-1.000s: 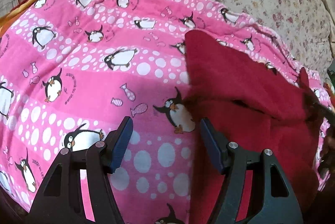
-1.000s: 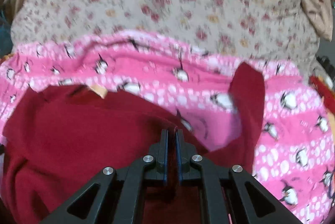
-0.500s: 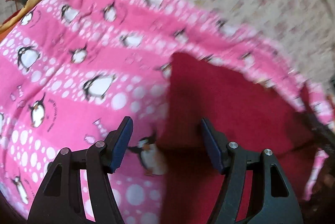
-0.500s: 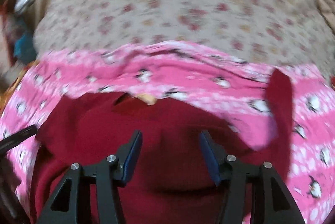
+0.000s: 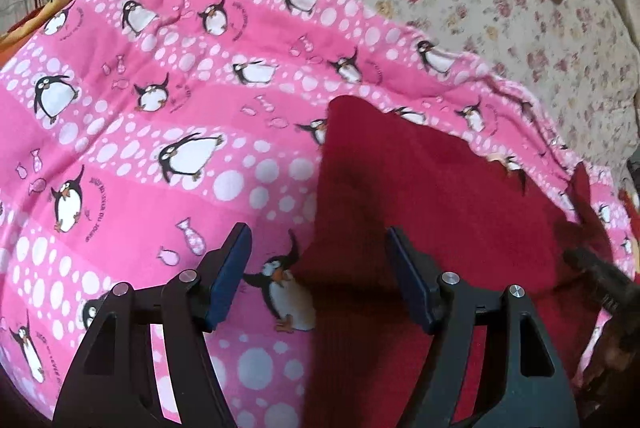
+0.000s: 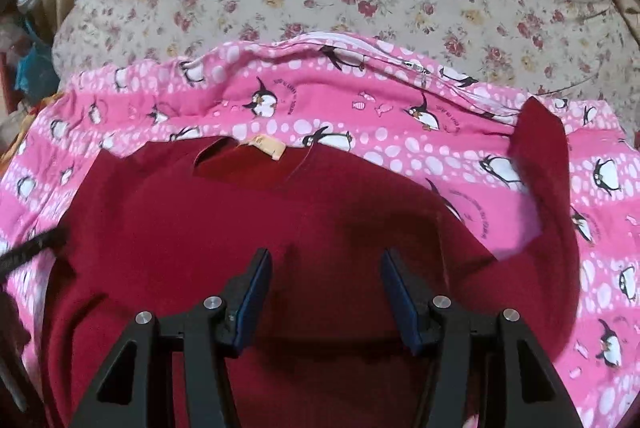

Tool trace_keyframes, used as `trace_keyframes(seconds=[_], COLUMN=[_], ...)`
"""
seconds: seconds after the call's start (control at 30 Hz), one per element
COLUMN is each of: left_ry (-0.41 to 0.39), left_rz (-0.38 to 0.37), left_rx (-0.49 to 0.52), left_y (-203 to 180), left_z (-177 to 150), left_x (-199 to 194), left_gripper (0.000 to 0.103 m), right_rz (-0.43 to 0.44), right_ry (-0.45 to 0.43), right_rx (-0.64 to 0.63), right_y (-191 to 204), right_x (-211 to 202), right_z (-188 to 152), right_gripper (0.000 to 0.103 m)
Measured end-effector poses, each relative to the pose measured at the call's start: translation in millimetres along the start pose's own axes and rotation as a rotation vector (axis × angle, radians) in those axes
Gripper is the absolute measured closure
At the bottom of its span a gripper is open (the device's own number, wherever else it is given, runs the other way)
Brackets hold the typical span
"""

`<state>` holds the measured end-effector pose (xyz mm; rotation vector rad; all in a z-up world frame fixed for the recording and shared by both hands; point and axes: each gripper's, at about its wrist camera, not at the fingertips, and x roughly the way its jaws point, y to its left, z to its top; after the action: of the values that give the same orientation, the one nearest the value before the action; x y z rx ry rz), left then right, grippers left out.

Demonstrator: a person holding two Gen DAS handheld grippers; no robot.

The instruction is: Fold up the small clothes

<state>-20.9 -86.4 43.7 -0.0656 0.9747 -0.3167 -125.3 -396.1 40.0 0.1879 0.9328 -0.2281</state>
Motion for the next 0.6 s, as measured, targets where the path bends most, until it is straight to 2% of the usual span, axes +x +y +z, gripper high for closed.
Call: trace_keyframes(seconds=[0.1, 0.17, 0.27, 0.33, 0.4, 0.5, 0.6], left_ry=[0.06, 0.094, 0.084, 0.089, 0.076, 0.049, 0.038], left_rz=[0.016, 0.037, 0.024, 0.007, 0.004, 0.001, -0.01], left_rx=[0.027, 0.053, 0.04, 0.02, 0.011, 0.018, 0.032], left_y=[-7.6, -11.9, -9.9, -7.2, -6.3, -11.1, -19.4], left_z=[-3.7, -9.1, -11.1, -10.2, -11.0, -13.6, -16.2], left_x=[12.0, 19.2, 12.6, 8.1, 2.1, -5.5, -10.0], left_gripper=[0.033, 0.033, 0.033, 0.033, 0.033, 0.033, 0.033], right_rz=[-0.022, -0.039, -0.012, 0.031, 0.026, 0.015, 0.047], right_ry=[0.052, 0.043, 0.043, 0.021, -0.003, -0.014, 0.006], right_rx=[-0.036, -0.055, -0.044, -0.022, 0.004, 0.052, 0.082], right_y=[-1.3, 2.1, 0.5, -5.4, -14.6, -35.1, -45.8], right_x=[11.8, 13.9, 1.2, -8.9, -16.5, -23.0, -22.2], right_z=[-8.2, -10.7, -8.9, -10.1, -10.8, -11.7, -16.7], right_gripper=[0.047, 0.046, 0.046, 0.043, 0.036, 0.036, 0.036])
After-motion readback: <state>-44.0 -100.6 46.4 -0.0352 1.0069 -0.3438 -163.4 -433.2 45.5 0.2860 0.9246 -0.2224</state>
